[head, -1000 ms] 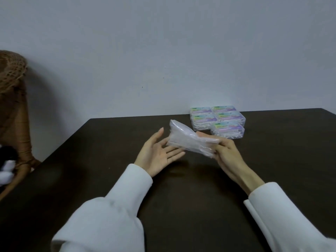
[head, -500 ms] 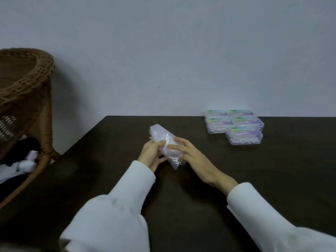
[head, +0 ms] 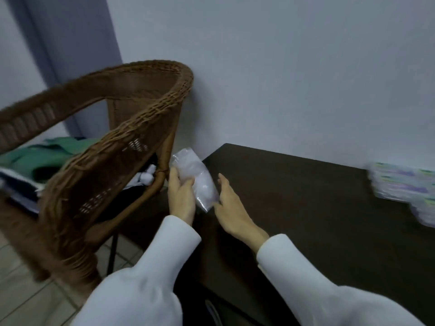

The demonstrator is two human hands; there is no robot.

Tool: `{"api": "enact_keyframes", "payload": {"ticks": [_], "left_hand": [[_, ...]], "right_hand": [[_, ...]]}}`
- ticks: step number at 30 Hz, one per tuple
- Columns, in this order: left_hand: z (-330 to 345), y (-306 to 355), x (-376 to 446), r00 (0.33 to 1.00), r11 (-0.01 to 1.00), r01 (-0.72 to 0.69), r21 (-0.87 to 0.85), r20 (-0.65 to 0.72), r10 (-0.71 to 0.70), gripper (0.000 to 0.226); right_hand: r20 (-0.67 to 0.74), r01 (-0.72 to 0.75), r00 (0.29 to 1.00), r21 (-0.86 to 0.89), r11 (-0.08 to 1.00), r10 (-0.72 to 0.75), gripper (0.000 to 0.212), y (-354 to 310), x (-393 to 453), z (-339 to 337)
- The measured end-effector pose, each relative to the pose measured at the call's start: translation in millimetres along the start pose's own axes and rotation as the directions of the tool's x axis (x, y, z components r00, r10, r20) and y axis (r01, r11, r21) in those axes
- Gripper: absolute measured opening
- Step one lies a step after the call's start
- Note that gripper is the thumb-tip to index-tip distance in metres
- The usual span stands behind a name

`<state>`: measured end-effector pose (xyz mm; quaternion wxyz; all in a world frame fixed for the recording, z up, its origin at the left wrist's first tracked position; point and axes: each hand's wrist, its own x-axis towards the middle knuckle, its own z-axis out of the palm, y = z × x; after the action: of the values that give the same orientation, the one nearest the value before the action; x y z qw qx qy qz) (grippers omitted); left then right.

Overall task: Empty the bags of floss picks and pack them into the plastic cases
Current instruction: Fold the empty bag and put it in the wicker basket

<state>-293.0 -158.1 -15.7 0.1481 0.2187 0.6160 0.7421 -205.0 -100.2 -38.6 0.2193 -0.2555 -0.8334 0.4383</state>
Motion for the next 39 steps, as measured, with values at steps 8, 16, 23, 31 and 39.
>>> {"api": "enact_keyframes", "payload": {"ticks": [8,16,23,31,39], "left_hand": [[-101.3,12.7,-20.1,0.949,0.952,-0.222,0.209,-0.179,0.26,0.051],[-152.3,-14.3,-65.4,0.937,0.924,-0.172,0.342,-0.234,0.261,0.038],[-171.7,-63.6,-115.3,0.928,0.944,-0.012,0.33,-0.348,0.133,0.025],[-174.0,-109.5,-142.6,0.926,0.743,0.359,0.564,-0.315,-0.208,0.034],[-172.6,-134.8,-146.4,0.855,0.549,0.495,0.673,-0.268,-0.443,0.039]], "right_hand": [[0.239,0.181,0.966,-0.377,0.908,-0.093,0.053,-37.2,12.2,93.4],[0.328,0.28,0.941,-0.605,0.746,-0.087,0.053,-27.2,-1.4,106.8],[0.347,0.284,0.936,-0.626,0.727,-0.067,0.052,-27.7,-5.3,107.5],[0.327,0.277,0.942,-0.647,0.711,-0.069,0.052,-27.3,-4.7,108.5],[0.321,0.29,0.943,-0.659,0.694,-0.09,0.053,-26.2,-9.9,108.9]]}}
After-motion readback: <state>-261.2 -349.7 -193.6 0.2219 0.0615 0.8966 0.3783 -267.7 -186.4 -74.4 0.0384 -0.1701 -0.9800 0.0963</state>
